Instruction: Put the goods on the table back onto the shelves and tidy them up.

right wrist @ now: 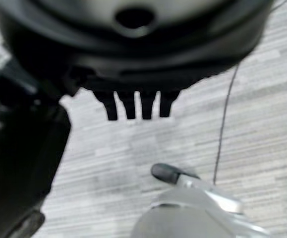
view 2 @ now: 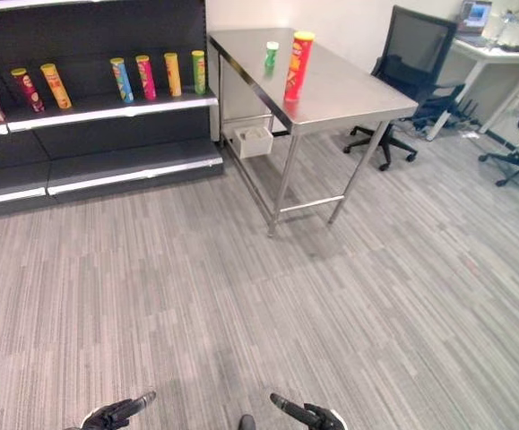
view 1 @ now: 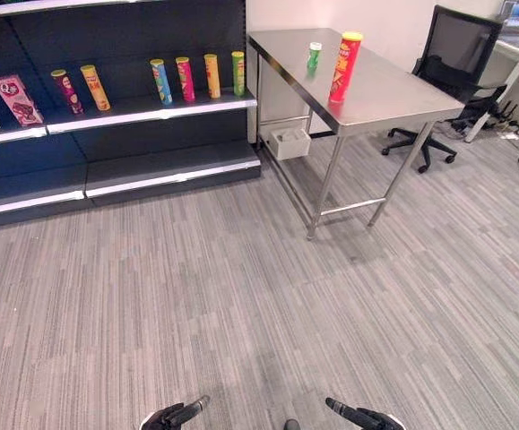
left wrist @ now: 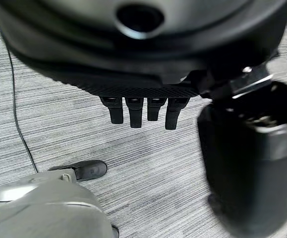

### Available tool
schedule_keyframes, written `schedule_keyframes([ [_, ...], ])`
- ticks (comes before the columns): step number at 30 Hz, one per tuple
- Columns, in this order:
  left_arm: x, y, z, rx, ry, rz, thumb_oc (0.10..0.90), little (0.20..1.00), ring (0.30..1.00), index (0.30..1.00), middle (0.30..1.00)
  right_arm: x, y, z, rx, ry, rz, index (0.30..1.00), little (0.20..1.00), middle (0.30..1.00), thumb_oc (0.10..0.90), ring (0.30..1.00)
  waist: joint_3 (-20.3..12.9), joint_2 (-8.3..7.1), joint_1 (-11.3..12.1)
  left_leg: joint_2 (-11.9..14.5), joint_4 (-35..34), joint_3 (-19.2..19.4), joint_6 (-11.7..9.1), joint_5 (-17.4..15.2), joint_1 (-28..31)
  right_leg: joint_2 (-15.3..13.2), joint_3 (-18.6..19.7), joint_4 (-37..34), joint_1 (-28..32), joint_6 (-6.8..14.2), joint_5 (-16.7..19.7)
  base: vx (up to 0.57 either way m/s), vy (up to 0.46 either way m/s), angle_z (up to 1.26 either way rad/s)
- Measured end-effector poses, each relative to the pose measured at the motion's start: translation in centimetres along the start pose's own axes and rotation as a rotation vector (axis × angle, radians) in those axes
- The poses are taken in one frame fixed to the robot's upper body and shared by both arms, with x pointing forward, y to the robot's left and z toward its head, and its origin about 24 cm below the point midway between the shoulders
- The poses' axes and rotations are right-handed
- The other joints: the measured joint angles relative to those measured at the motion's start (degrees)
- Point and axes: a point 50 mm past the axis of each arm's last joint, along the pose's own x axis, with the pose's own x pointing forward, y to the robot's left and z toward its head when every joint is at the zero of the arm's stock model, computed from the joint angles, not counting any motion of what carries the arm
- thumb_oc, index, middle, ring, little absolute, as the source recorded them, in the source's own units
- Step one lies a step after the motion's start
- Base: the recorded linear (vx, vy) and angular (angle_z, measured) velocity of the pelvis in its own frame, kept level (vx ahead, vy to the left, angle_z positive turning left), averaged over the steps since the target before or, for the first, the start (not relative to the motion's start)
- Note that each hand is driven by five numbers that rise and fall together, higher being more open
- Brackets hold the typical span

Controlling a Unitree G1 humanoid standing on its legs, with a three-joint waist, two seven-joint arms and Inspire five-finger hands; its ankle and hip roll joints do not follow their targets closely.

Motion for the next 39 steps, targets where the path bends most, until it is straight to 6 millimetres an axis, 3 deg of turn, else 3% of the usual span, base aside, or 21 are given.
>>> schedule_keyframes([
  [4, -0.1, -0.1, 0.3, -0.002, -0.022, -0.007, 0.8, 0.9, 0.9, 0.9, 0.9, 0.0, -0.1, -0.1, -0.001, 0.001, -0.002, 0.9, 0.9, 0.9, 0.8, 0.9, 0.58, 0.51, 0.07, 0.04, -0.16, -0.11, -0.05, 0.03, 0.07, 0.06, -0.06, 0.0, 0.05, 0.06, -0.05, 0.0, 0.0, 0.0],
  [8, -0.1, -0.1, 0.3, -0.002, -0.024, -0.006, 0.8, 0.9, 0.9, 0.9, 0.9, 0.0, -0.1, -0.1, 0.004, 0.0, -0.003, 0.9, 0.9, 0.9, 0.8, 0.9, 0.86, 0.04, 0.1, 0.04, -0.82, -0.43, -0.31, 0.36, 0.5, 0.05, -0.09, -0.02, 0.31, 0.8, -0.74, 0.03, -0.041, 0.04],
  [17, 0.0, -0.2, 0.5, 0.0, -0.029, -0.009, 0.8, 0.9, 0.9, 0.9, 0.9, -0.1, -0.6, -0.3, 0.04, 0.004, -0.015, 0.9, 0.9, 0.9, 0.8, 0.9, 2.44, 0.03, 0.13, 0.23, 1.11, -1.33, -0.59, 0.42, -1.21, 0.17, -0.51, -0.04, -0.34, 0.33, -1.07, -0.01, -0.068, 0.04],
  [21, 0.2, -0.2, 2.0, -0.001, -0.064, -0.011, 0.8, 0.9, 0.9, 0.9, 0.9, 0.0, -0.9, 0.4, 0.047, -0.018, -0.022, 0.9, 0.9, 0.9, 0.8, 0.9, 4.63, -0.92, 0.42, -0.37, 10.43, -2.98, -2.13, -0.6, -6.65, -0.71, -1.0, -0.03, -1.05, -0.71, -1.3, -0.07, -0.124, 0.12],
  [22, 0.2, -0.4, 2.6, -0.014, -0.086, -0.014, 0.8, 0.9, 0.9, 0.9, 0.9, 0.1, -0.9, 0.9, 0.05, -0.032, -0.023, 0.9, 0.9, 0.9, 0.8, 0.9, 5.22, -1.1, 0.43, -0.33, 17.18, -3.36, -3.14, -1.24, -10.91, -0.08, -1.68, 1.33, -1.89, -1.76, -1.68, -0.06, -0.137, 0.31],
  [23, 0.2, -0.4, 4.9, -0.04, -0.178, -0.017, 0.8, 0.9, 0.9, 0.9, 0.9, 0.1, -0.9, 2.0, 0.066, -0.07, -0.023, 0.9, 0.9, 0.9, 0.8, 0.9, 7.29, -1.34, 0.29, 0.06, 31.16, -4.83, -4.36, -1.73, -19.48, 0.13, -1.81, 6.45, -5.64, -4.37, -3.87, 0.05, -0.08, 0.26],
  [24, 0.1, -0.6, 7.1, -0.051, -0.26, -0.029, 0.8, 0.9, 0.9, 0.9, 0.9, 0.1, -1.2, 2.2, 0.079, -0.08, -0.035, 0.9, 0.9, 0.9, 0.8, 0.9, 9.66, -1.79, 2.37, 0.5, 39.78, -6.27, -7.05, 0.73, -25.31, 0.1, -1.25, 6.59, -4.76, -5.71, -3.91, 0.31, -0.051, 0.17],
  [26, 0.1, -0.9, 7.8, -0.076, -0.277, -0.035, 0.8, 0.9, 0.9, 0.9, 0.9, 0.4, -1.4, 4.3, 0.103, -0.13, -0.045, 0.9, 0.9, 0.9, 0.8, 0.9, 10.59, -2.28, 1.62, -1.31, 35.73, -6.42, -6.1, 0.24, -27.74, -0.25, -0.17, 4.73, -4.46, -4.91, -4.98, 0.46, 0.047, -0.1],
  [27, 0.2, -1.5, 7.8, -0.083, -0.276, -0.047, 0.8, 0.9, 0.9, 0.9, 0.9, 0.5, -1.4, 4.9, 0.107, -0.142, -0.049, 0.9, 0.9, 0.9, 0.8, 0.9, 10.7, -2.41, 1.98, -3.15, 26.41, -6.78, -5.91, 0.25, -26.91, -0.4, 1.31, 1.0, -3.28, -1.84, -6.74, 0.24, 0.052, -0.61],
  [28, 0.3, -2.4, 7.0, -0.088, -0.249, -0.071, 0.8, 0.9, 0.9, 0.9, 0.9, 0.6, -1.7, 6.2, 0.109, -0.168, -0.05, 0.9, 0.9, 0.9, 0.8, 0.9, 9.87, -0.28, 3.48, -0.84, 1.73, -5.83, -9.14, 3.68, -23.23, 0.69, -0.5, 1.18, -0.82, -1.19, -6.36, 0.39, 0.079, -0.51],
  [29, 0.4, -2.8, 6.8, -0.126, -0.224, -0.076, 0.8, 0.9, 0.9, 0.9, 0.9, 0.6, -1.9, 6.5, 0.112, -0.173, -0.059, 0.9, 0.9, 0.9, 0.8, 0.9, 11.38, 1.7, 3.13, 1.09, -3.24, -6.4, -8.56, 5.44, -23.16, 3.23, -0.8, -0.28, 1.46, -2.92, -4.79, 0.41, 0.092, -0.41],
  [30, 0.4, -2.8, 7.5, -0.12, -0.248, -0.08, 0.8, 0.9, 0.9, 0.9, 0.9, 0.6, -1.7, 6.5, 0.1, -0.17, -0.051, 0.9, 0.9, 0.9, 0.8, 0.9, 11.32, 1.71, 4.13, 2.23, -3.23, -5.72, -9.8, 7.15, -24.51, 4.3, -0.41, -0.22, 3.37, -3.71, -6.34, 0.68, 0.201, -0.21],
  [31, 0.6, -2.0, 7.4, -0.124, -0.233, -0.051, 0.8, 0.9, 0.9, 0.9, 0.9, 0.7, -1.8, 6.0, 0.087, -0.145, -0.051, 0.9, 0.9, 0.9, 0.8, 0.9, 10.52, 0.91, 6.66, 4.42, -3.31, -1.28, -11.34, 7.91, -26.6, 4.62, 1.59, 0.16, 5.48, -3.72, -8.1, 0.75, 0.32, -0.54],
  [32, 0.7, -1.1, 7.6, -0.152, -0.235, -0.023, 0.8, 0.9, 0.9, 0.9, 0.9, 0.7, -2.0, 5.8, 0.091, -0.138, -0.06, 0.9, 0.9, 0.9, 0.8, 0.9, 9.09, 0.0, 7.59, 4.63, -2.55, 0.52, -9.81, 7.68, -27.24, 3.81, 2.85, -0.3, 6.89, -3.23, -9.46, 0.75, 0.344, -0.99],
  [33, 0.7, 0.3, 5.9, -0.158, -0.18, 0.023, 0.8, 0.9, 0.9, 0.9, 0.9, 0.6, -1.9, 4.5, 0.101, -0.101, -0.06, 0.9, 0.9, 0.9, 0.8, 0.9, 7.42, -2.12, 8.3, 3.43, 2.32, 0.54, -5.98, 5.85, -25.03, 0.89, 5.13, -0.26, 10.14, -2.11, -11.42, 0.76, 0.382, -1.32],
  [34, 0.2, 1.7, 1.2, -0.166, -0.035, 0.08, 0.8, 0.9, 0.9, 0.9, 0.9, 0.4, -1.4, 2.4, 0.095, -0.056, -0.046, 0.9, 0.9, 0.9, 0.8, 0.9, 1.87, -5.4, 7.7, -0.48, 6.36, 1.96, -0.91, 5.26, -22.06, -4.79, 6.13, -0.02, 12.65, -0.38, -14.55, 0.63, 0.365, -1.23],
  [35, -0.2, 2.0, -1.0, -0.137, 0.041, 0.095, 0.8, 0.9, 0.9, 0.9, 0.9, 0.2, -1.6, 1.1, 0.082, -0.029, -0.049, 0.9, 0.9, 0.9, 0.8, 0.9, -1.51, -6.32, 6.27, -2.93, 5.69, 3.31, 2.97, 7.99, -18.65, -6.9, 4.57, 7.83, 12.34, 2.88, -15.37, 0.55, 0.385, -0.87],
  [36, -0.2, 1.9, -1.0, -0.13, 0.036, 0.09, 0.8, 0.9, 0.9, 0.9, 0.9, 0.0, -1.2, 0.1, 0.063, -0.005, -0.035, 0.9, 0.9, 0.9, 0.8, 0.9, -1.93, -4.38, 5.16, -2.71, 2.09, 2.93, 5.04, 6.93, -12.8, -7.99, 3.25, 33.33, 2.52, 5.71, -13.48, 0.39, 0.401, 0.2],
  [37, -0.1, 2.3, 0.1, -0.091, -0.005, 0.091, 0.8, 0.9, 0.9, 0.9, 0.9, -0.3, -0.2, -1.1, 0.074, 0.005, -0.006, 0.9, 0.9, 0.9, 0.8, 0.9, -2.76, -4.66, 2.8, -4.72, 0.74, 0.8, 5.18, 7.02, -10.39, -10.69, 3.16, 57.9, -10.2, 9.11, -11.94, 0.36, 0.391, 0.61],
  [38, 0.0, 2.5, 2.2, -0.077, -0.075, 0.085, 0.8, 0.9, 0.9, 0.9, 0.9, -0.3, 0.2, -1.3, 0.078, 0.019, 0.012, 0.9, 0.9, 0.9, 0.8, 0.9, -2.79, -4.91, 2.42, -6.21, 1.04, 0.23, 7.08, 5.64, -9.04, -11.69, 4.58, 67.97, -19.12, 10.04, -8.62, 0.54, 0.36, 0.76],
  [39, 0.3, 1.8, 3.7, -0.059, -0.115, 0.067, 0.8, 0.9, 0.9, 0.9, 0.9, -0.3, -0.3, -0.5, 0.098, -0.008, 0.0, 0.9, 0.9, 0.9, 0.8, 0.9, -1.06, -2.35, 1.79, -6.8, 3.5, -0.23, 9.56, 0.7, -6.03, -13.07, 4.29, 75.39, -27.4, 8.26, -4.54, 0.53, 0.187, 0.22],
])
